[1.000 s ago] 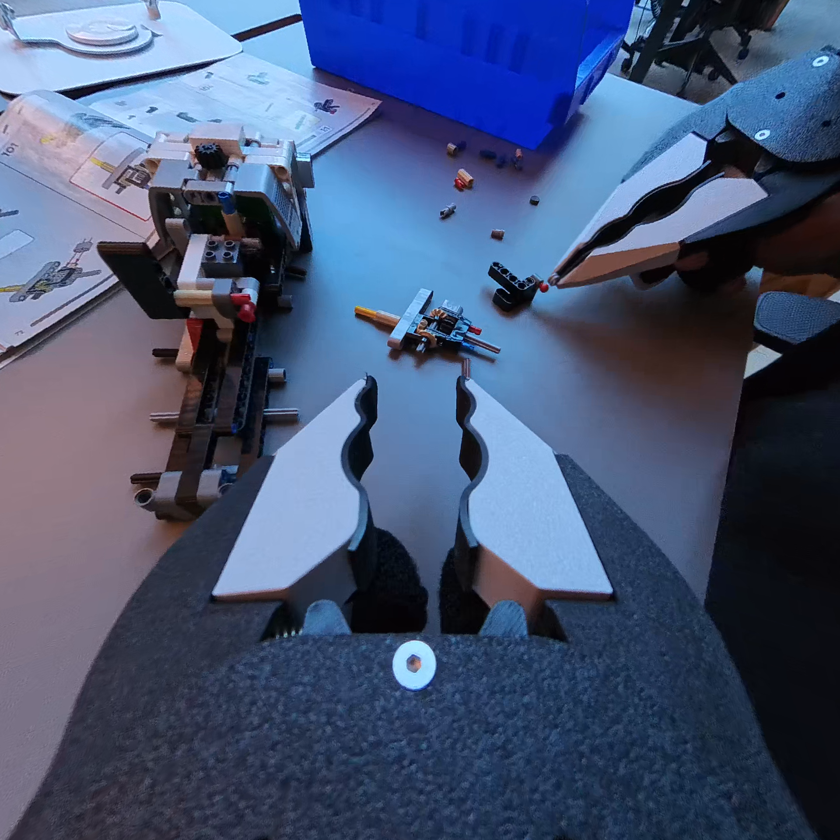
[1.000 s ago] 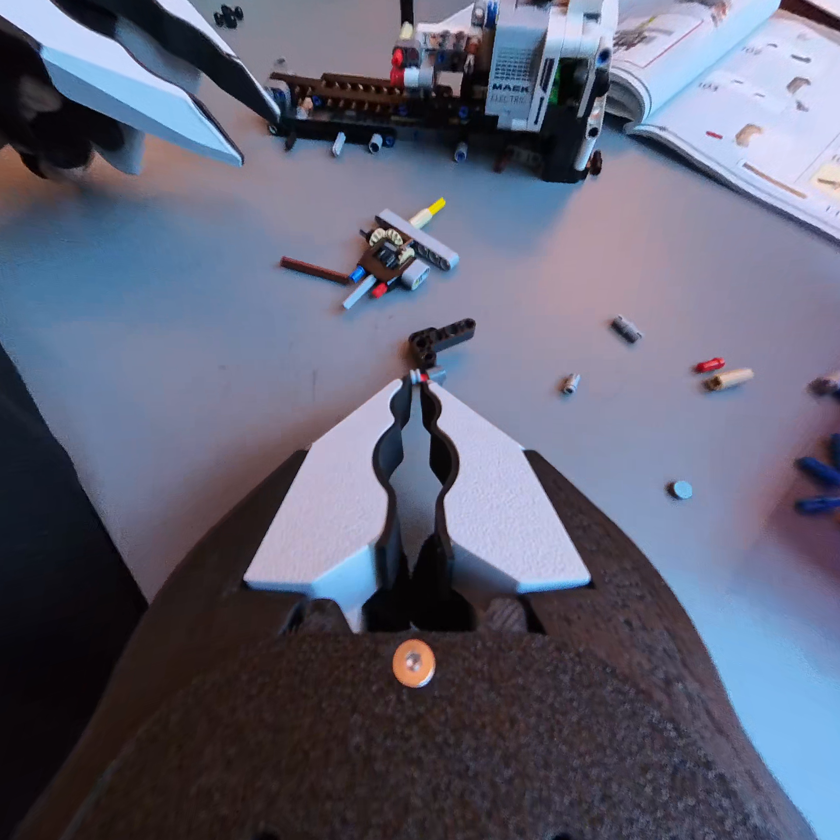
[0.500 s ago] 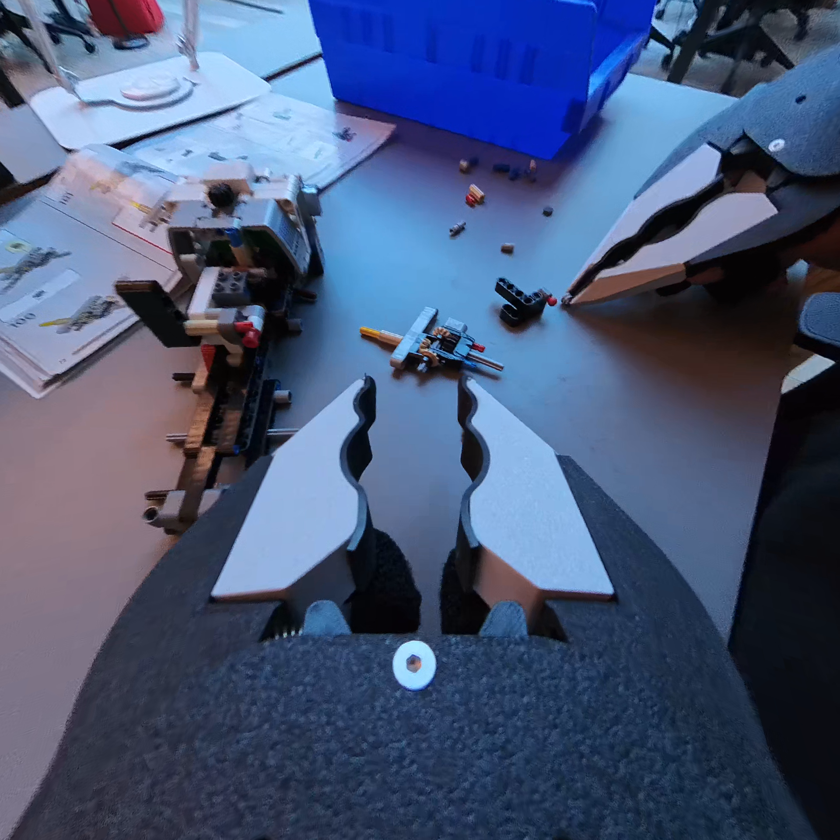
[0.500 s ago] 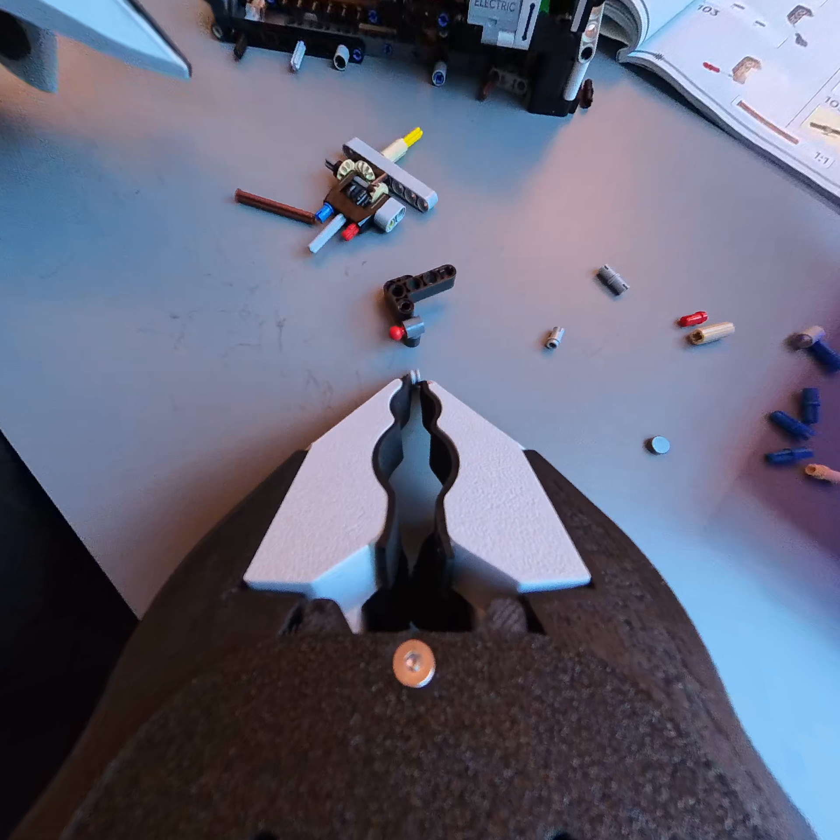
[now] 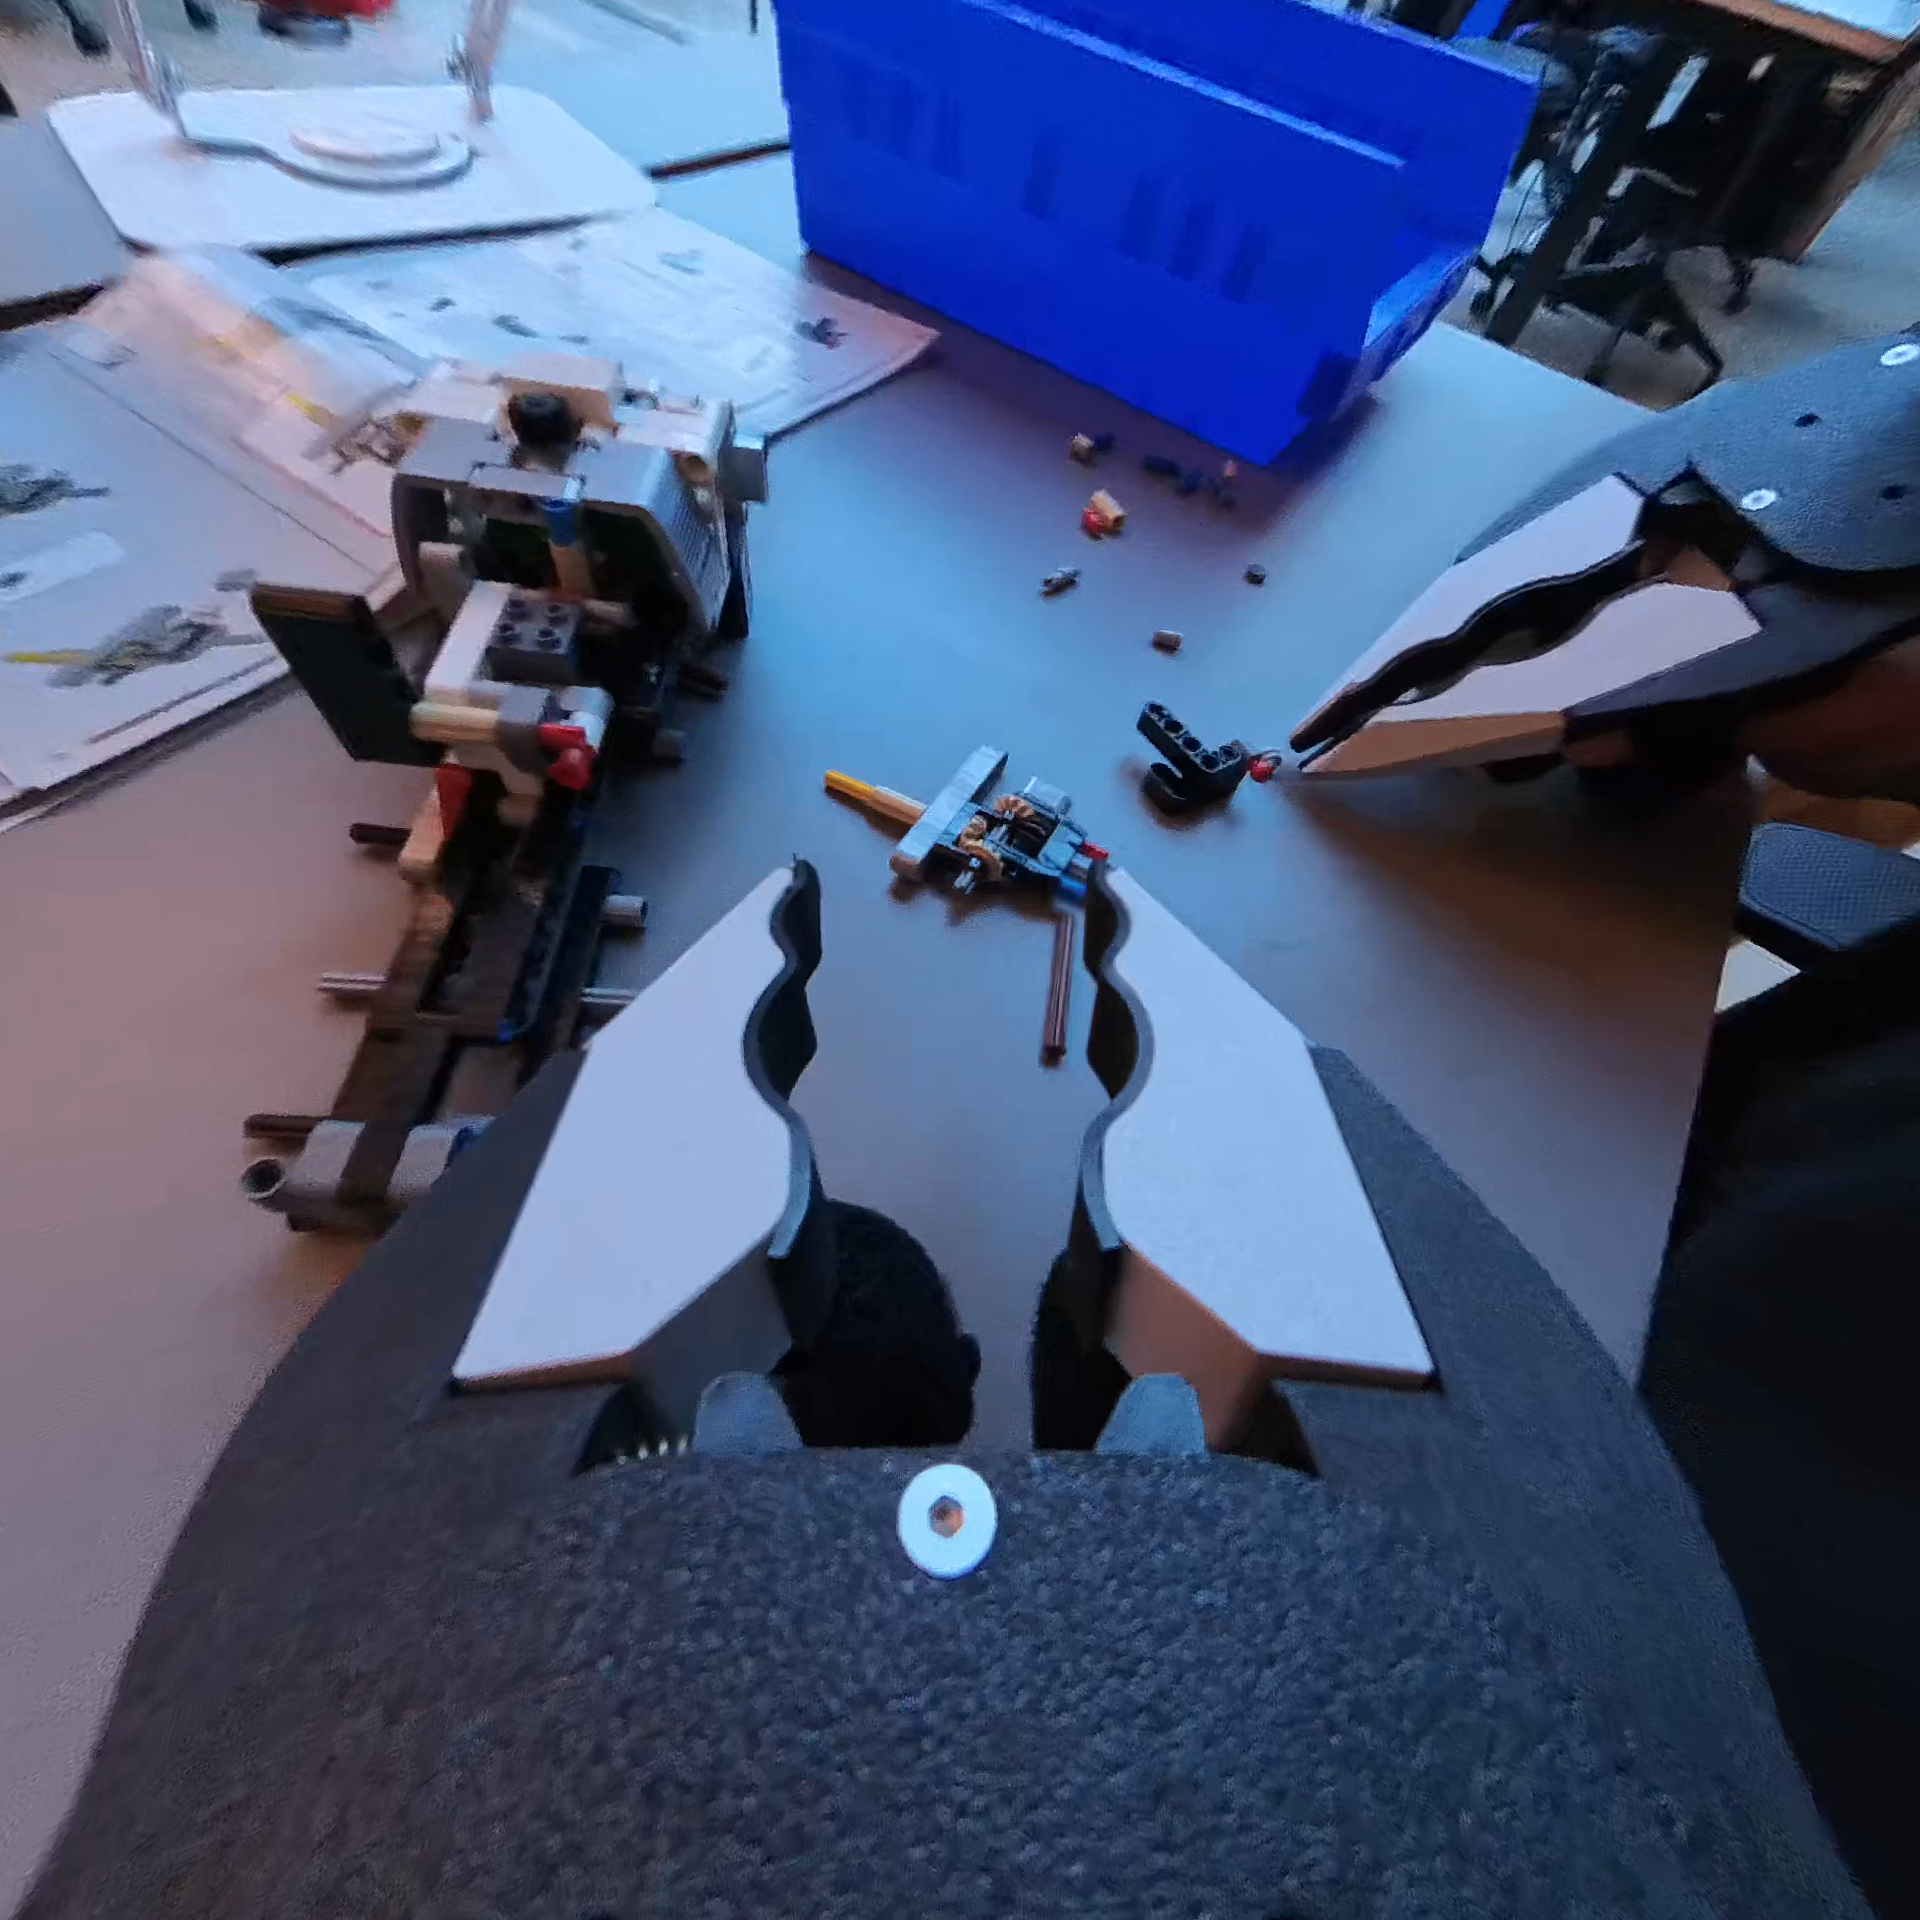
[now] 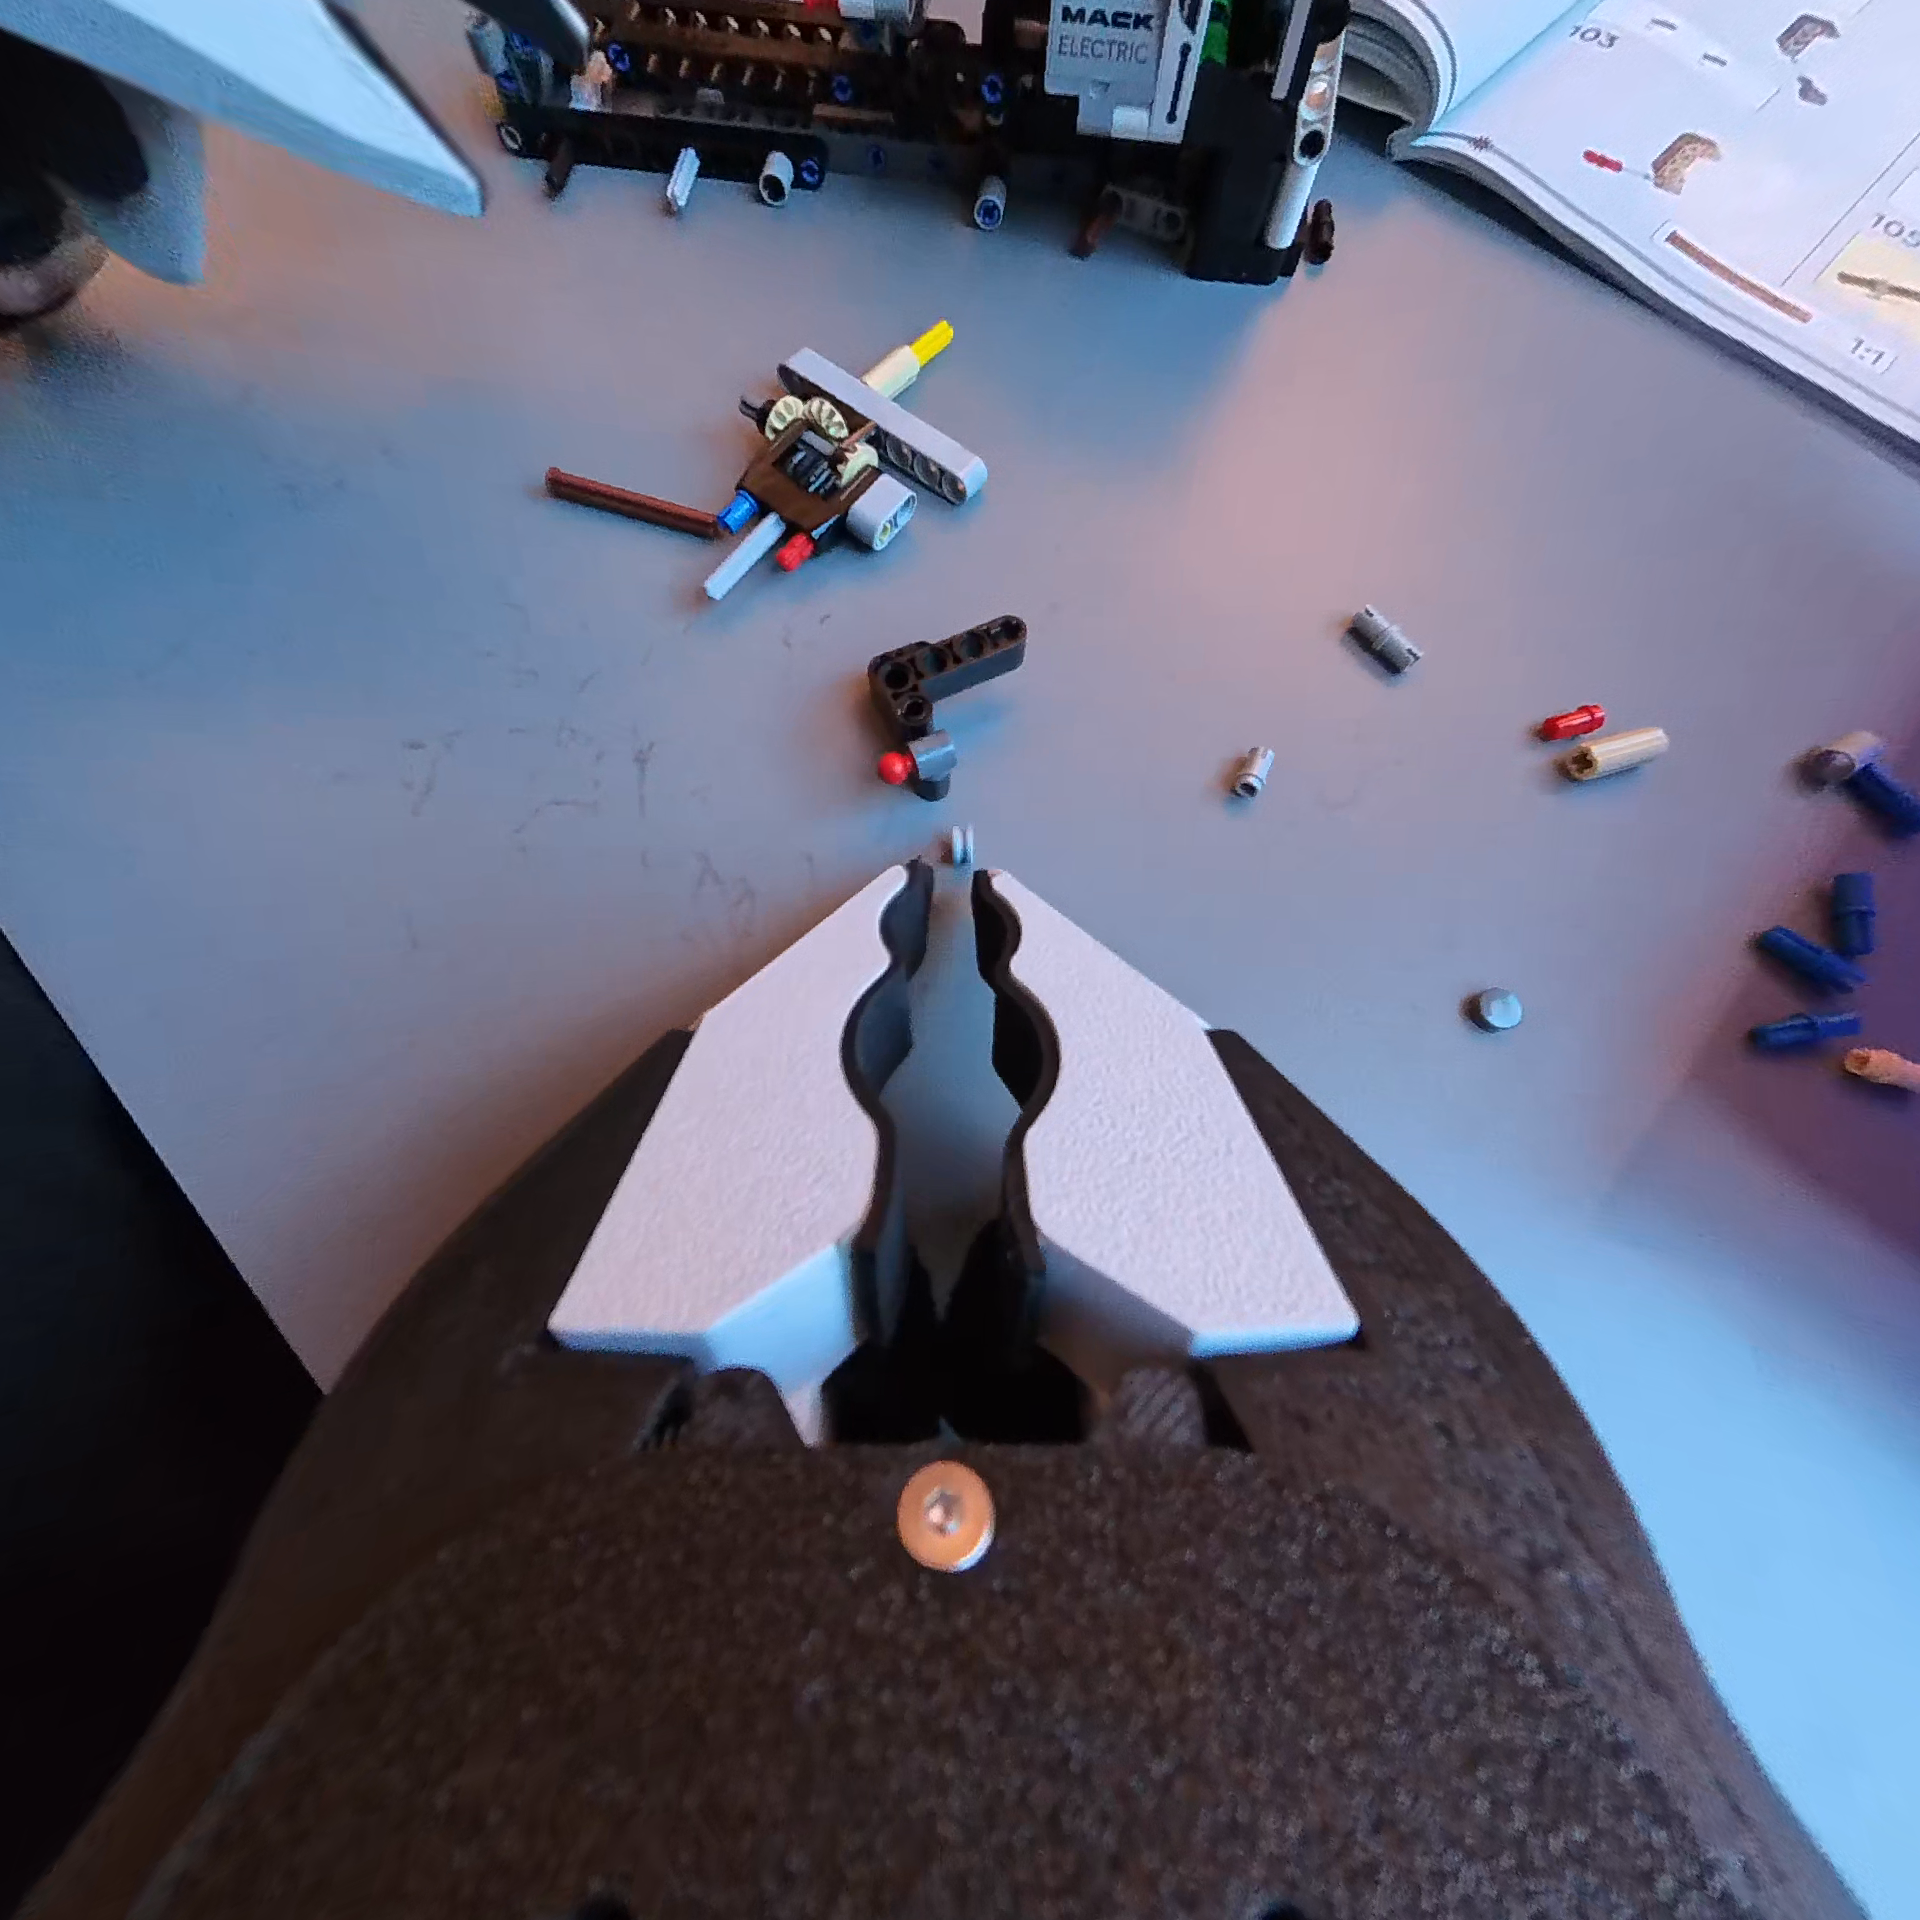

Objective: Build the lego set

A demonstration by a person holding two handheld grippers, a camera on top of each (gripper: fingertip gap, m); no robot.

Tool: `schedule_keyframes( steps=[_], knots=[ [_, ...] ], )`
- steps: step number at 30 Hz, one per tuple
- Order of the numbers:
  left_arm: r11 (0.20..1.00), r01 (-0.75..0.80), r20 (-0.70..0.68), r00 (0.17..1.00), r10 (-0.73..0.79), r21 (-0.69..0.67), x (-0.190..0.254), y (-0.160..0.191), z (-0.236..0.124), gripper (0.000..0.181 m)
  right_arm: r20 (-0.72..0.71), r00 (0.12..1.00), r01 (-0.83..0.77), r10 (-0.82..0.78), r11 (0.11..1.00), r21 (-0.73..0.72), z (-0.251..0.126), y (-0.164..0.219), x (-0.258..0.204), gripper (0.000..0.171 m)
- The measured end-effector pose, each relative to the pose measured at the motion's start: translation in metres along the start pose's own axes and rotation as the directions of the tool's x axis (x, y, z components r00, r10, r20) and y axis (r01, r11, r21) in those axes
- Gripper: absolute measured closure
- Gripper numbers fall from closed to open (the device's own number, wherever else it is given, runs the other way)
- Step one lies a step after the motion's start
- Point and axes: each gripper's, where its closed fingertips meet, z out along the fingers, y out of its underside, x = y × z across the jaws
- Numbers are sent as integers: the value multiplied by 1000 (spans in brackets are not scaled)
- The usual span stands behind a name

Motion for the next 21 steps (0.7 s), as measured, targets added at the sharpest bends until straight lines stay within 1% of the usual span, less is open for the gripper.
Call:
schedule_keyframes(
  steps=[2, 3, 6, 7, 9, 11, 12, 14, 17, 21],
  knots=[
    [999, -42, 21, 999, 41, 33, 1, -4, -2, 141, -1, 1000, -1, 1, 1000, 4, 0, 0, 0, 163],
    [996, -87, 39, 996, 85, 37, 1, -6, -4, 142, 4, 1000, -2, 2, 1000, 5, 0, -1, 0, 163],
    [971, -239, 99, 966, 237, 4, 1, -5, -6, 142, 17, 1000, -14, 14, 1000, 14, -1, -2, 0, 162],
    [965, -262, 86, 961, 263, -15, 4, -2, -5, 143, 21, 1000, -17, 17, 1000, 20, -2, -3, 0, 161],
    [965, -248, 5, 969, 249, -83, 12, 10, -3, 146, 26, 999, -26, 25, 999, 34, -3, -4, 0, 161],
    [962, -229, -85, 972, 218, -147, 20, 21, -2, 145, 33, 999, -31, 29, 998, 50, -5, -6, 0, 161],
    [957, -235, -114, 969, 218, -172, 23, 25, -1, 148, 32, 999, -31, 29, 998, 61, -6, -7, 0, 161],
    [936, -271, -144, 959, 243, -224, 25, 33, 2, 158, 30, 999, -30, 28, 996, 83, -9, -10, 0, 161],
    [914, -306, -157, 949, 273, -265, 25, 40, 9, 160, 26, 999, -29, 26, 995, 91, -12, -8, 1, 161],
    [913, -282, -203, 952, 229, -293, 31, 46, 14, 165, 15, 999, -36, 35, 995, 98, -18, -4, 4, 161]
  ],
)
